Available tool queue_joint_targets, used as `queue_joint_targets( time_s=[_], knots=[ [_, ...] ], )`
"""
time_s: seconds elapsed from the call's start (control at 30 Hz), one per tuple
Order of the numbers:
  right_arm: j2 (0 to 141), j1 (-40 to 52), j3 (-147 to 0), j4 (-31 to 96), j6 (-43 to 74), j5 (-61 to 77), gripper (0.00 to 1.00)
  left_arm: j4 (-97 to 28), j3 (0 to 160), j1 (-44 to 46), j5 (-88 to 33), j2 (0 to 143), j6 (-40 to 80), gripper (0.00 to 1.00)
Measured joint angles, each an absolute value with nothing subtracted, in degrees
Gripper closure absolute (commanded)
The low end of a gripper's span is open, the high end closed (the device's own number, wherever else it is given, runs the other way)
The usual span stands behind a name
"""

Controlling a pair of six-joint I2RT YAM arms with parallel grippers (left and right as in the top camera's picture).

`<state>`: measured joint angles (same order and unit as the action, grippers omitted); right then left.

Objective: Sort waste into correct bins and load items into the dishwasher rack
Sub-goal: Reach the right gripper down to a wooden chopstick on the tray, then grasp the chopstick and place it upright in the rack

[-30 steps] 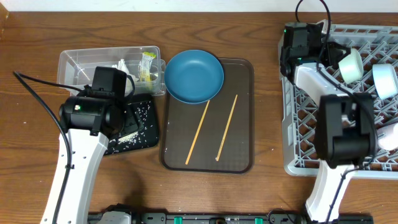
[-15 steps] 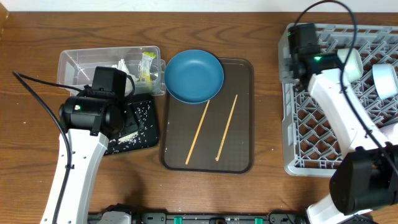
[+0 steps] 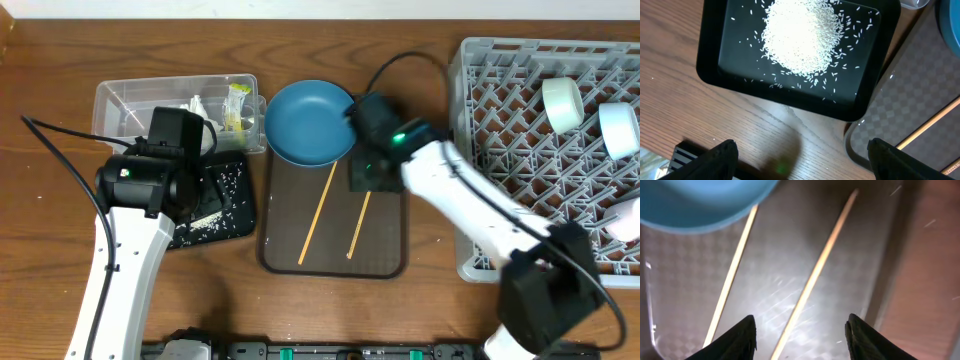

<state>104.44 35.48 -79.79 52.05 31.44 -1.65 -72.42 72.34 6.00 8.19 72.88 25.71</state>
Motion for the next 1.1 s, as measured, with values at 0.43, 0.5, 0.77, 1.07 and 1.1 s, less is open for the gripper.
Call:
queue_joint_targets(
  time_s=[0.43,0.5,0.77,1.07,1.1],
  knots=[
    [116.64,40.25,-79.20,55.53,44.75,-3.66,0.46,-72.42,72.34,6.00,8.19,72.88,25.71,0.14],
    [117.16,40.25,-79.42,55.55,45.67,-3.73,0.50,-72.40,72.34,6.00,8.19,72.88,25.71,0.14],
    [117.64,40.25,-79.55,55.16,47.37,-3.40,0.99,-72.40,72.34,6.00,8.19,72.88,25.71,0.14],
    [117.64,40.07,-79.68,55.92,47.53,-3.49,0.99,-72.40,72.34,6.00,8.19,72.88,25.71,0.14],
    [117.58,39.94,-79.68,56.01,47.29,-3.55,0.99,-72.40,72.34,6.00,8.19,72.88,25.71,0.14]
  ],
)
